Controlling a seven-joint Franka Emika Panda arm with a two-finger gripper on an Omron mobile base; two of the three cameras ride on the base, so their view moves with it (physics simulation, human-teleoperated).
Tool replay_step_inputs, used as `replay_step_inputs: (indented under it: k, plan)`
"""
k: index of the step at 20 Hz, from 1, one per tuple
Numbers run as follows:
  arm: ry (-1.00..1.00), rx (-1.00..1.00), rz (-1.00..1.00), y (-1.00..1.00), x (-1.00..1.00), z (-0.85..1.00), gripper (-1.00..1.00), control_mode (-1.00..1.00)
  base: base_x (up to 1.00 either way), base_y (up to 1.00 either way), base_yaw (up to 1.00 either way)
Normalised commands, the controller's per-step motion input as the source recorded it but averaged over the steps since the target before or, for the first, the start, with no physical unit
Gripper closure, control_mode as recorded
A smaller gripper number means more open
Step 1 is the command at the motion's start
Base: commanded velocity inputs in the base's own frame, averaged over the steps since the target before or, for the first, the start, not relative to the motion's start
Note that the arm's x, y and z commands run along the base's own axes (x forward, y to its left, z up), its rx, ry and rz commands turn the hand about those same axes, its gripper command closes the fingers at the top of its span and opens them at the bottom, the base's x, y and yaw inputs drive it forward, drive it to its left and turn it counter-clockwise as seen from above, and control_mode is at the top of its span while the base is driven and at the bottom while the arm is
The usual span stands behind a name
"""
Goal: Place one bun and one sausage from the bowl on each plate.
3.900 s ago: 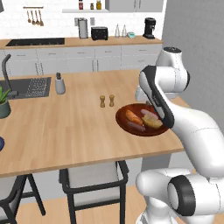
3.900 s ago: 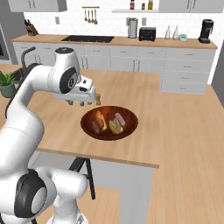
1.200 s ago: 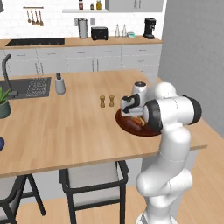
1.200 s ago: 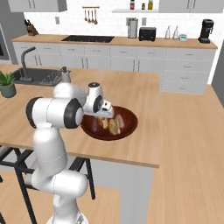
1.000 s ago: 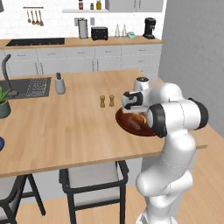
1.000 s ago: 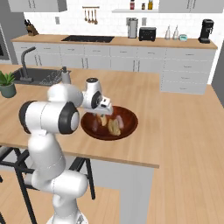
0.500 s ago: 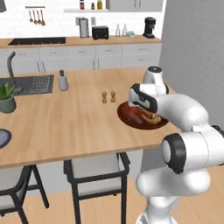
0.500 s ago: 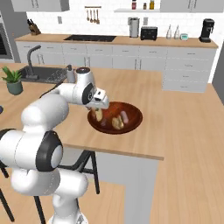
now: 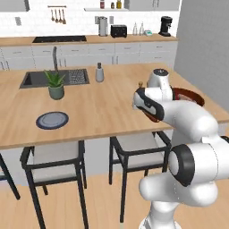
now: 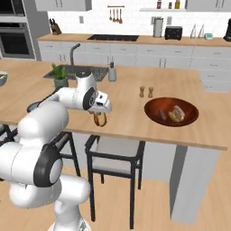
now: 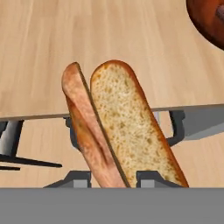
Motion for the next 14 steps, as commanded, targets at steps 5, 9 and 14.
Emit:
replay_step_inputs:
  k: [5, 9, 14]
  plan:
    - [0.00, 0.00, 0.00, 0.00, 0.00, 0.00, 1.00, 1.00, -0.03, 1.00, 0.00]
    - [0.00, 0.00, 0.00, 0.00, 0.00, 0.00, 1.00, 1.00, -0.03, 1.00, 0.00]
    - [0.00, 0.00, 0.00, 0.00, 0.00, 0.00, 1.00, 1.00, 0.07, 1.00, 0.00]
